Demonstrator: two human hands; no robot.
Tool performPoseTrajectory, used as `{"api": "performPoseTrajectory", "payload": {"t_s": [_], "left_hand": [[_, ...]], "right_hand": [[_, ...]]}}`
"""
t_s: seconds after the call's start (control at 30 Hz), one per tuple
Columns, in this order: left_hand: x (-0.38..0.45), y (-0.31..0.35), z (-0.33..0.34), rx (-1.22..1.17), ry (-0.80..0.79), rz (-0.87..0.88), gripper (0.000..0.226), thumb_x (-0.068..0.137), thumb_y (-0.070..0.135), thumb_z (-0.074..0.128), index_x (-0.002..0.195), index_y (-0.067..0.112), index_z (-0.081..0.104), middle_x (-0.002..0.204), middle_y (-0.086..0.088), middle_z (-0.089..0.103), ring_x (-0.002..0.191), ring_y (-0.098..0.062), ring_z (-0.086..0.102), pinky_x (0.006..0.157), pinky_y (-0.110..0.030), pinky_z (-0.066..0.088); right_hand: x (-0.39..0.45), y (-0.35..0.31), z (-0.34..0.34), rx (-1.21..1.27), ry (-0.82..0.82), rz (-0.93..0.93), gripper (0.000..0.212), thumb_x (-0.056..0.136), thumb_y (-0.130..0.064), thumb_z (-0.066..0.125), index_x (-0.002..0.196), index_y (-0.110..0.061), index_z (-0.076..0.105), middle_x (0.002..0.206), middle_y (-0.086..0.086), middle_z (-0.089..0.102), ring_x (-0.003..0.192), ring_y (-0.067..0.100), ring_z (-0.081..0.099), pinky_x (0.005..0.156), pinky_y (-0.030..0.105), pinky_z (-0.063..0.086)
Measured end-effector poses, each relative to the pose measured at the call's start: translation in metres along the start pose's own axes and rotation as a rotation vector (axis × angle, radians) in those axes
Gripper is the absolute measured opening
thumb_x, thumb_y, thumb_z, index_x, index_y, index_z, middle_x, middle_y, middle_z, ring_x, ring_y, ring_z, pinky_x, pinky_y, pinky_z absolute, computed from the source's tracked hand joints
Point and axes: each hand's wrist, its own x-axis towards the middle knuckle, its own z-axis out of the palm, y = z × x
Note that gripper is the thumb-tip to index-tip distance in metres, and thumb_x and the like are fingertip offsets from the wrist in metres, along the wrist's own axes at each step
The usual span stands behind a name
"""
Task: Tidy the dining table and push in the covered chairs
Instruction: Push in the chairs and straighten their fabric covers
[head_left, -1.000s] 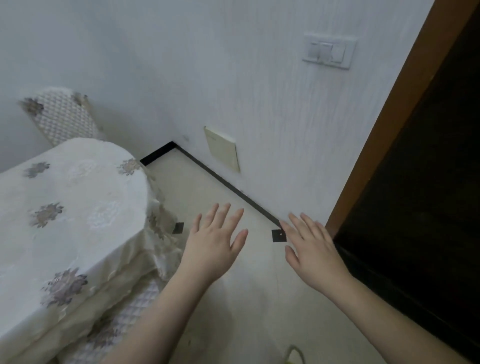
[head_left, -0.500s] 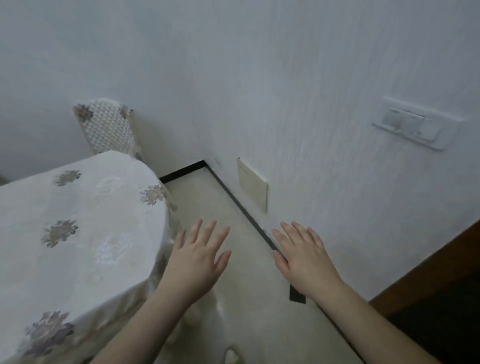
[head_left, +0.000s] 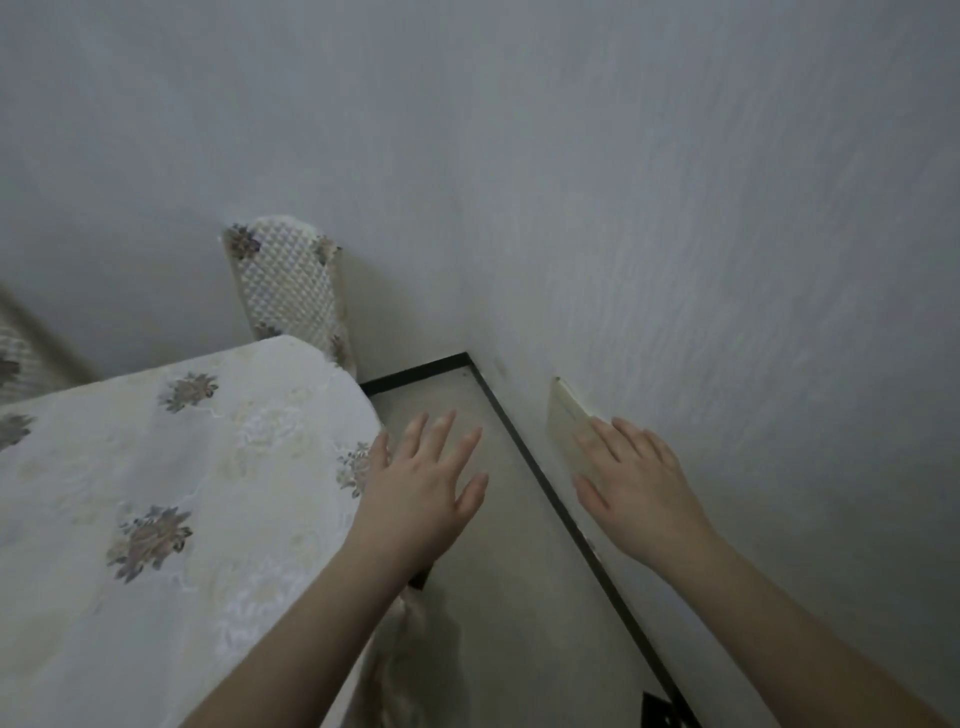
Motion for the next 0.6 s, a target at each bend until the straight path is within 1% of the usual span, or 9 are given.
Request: {"api": "performPoseTrajectory", "payload": {"t_s": [0.07,0.1,0.13,0.2,0.23,0.37,0.47,0.53,0.6], "left_hand": [[0.023,-0.006,0.001,0.024,-0.019,0.009,0.073,0.084,0.062,0.002,0.147,0.037,0.026,0.16,-0.001,0.019,0.147,-0.027,0.014,0.113,-0.057,0.012],[0.035,-0.008,0.001,0.046,-0.029,0.011,0.074,0.083,0.063,0.001,0.147,0.037,0.025,0.16,-0.001,0.019,0.146,-0.027,0.015,0.113,-0.057,0.012],[0.048,-0.01,0.001,0.068,-0.016,0.015,0.072,0.085,0.063,0.004,0.146,0.036,0.031,0.158,-0.003,0.025,0.145,-0.028,0.022,0.112,-0.058,0.016],[0.078,-0.018,0.002,0.105,0.011,0.015,0.063,0.089,0.06,0.019,0.138,0.032,0.047,0.146,-0.006,0.046,0.135,-0.03,0.041,0.106,-0.06,0.03],[0.095,-0.023,0.004,0.13,0.009,0.006,0.06,0.09,0.059,0.023,0.135,0.031,0.05,0.142,-0.006,0.051,0.132,-0.03,0.045,0.103,-0.059,0.034],[0.165,-0.037,0.012,0.205,-0.023,-0.063,0.062,0.089,0.06,0.024,0.138,0.029,0.048,0.143,-0.008,0.049,0.133,-0.031,0.043,0.105,-0.059,0.032],[0.211,-0.044,0.013,0.214,-0.035,-0.116,0.062,0.089,0.06,0.026,0.136,0.028,0.051,0.141,-0.008,0.051,0.131,-0.03,0.046,0.104,-0.057,0.035],[0.236,-0.051,0.014,0.197,-0.017,-0.15,0.061,0.089,0.061,0.029,0.134,0.027,0.053,0.138,-0.007,0.054,0.128,-0.03,0.049,0.102,-0.056,0.038],[0.257,-0.059,0.016,0.208,0.018,-0.171,0.062,0.089,0.061,0.028,0.136,0.028,0.051,0.138,-0.006,0.054,0.129,-0.029,0.048,0.103,-0.056,0.037]], "right_hand": [[0.03,0.005,0.005,-0.021,-0.029,0.015,0.056,0.089,-0.047,0.03,0.126,-0.016,0.058,0.125,0.007,0.062,0.114,0.03,0.058,0.097,0.048,0.043],[0.046,0.01,0.008,-0.026,-0.043,0.027,0.058,0.088,-0.049,0.03,0.125,-0.016,0.06,0.123,0.007,0.064,0.112,0.03,0.059,0.095,0.048,0.045],[0.062,0.015,0.011,-0.029,-0.046,0.032,0.059,0.087,-0.05,0.029,0.125,-0.016,0.06,0.123,0.007,0.064,0.11,0.03,0.06,0.094,0.047,0.046],[0.097,0.026,0.019,-0.031,-0.024,0.018,0.059,0.087,-0.05,0.029,0.125,-0.016,0.06,0.122,0.008,0.064,0.109,0.03,0.061,0.093,0.046,0.047],[0.114,0.032,0.023,-0.027,-0.012,0.01,0.059,0.087,-0.049,0.03,0.125,-0.017,0.06,0.123,0.008,0.064,0.109,0.03,0.061,0.092,0.046,0.047],[0.187,0.055,0.034,0.032,0.01,-0.054,0.058,0.087,-0.048,0.032,0.127,-0.016,0.058,0.123,0.009,0.064,0.11,0.031,0.06,0.093,0.046,0.046],[0.239,0.064,0.039,0.078,0.034,-0.094,0.057,0.086,-0.047,0.035,0.126,-0.015,0.059,0.121,0.008,0.065,0.108,0.03,0.061,0.092,0.045,0.047],[0.272,0.069,0.044,0.094,0.051,-0.143,0.056,0.085,-0.046,0.035,0.124,-0.014,0.061,0.12,0.008,0.065,0.107,0.03,0.062,0.091,0.045,0.048],[0.303,0.072,0.051,0.115,0.046,-0.171,0.057,0.086,-0.046,0.035,0.125,-0.014,0.06,0.121,0.008,0.065,0.108,0.031,0.061,0.092,0.046,0.048]]}}
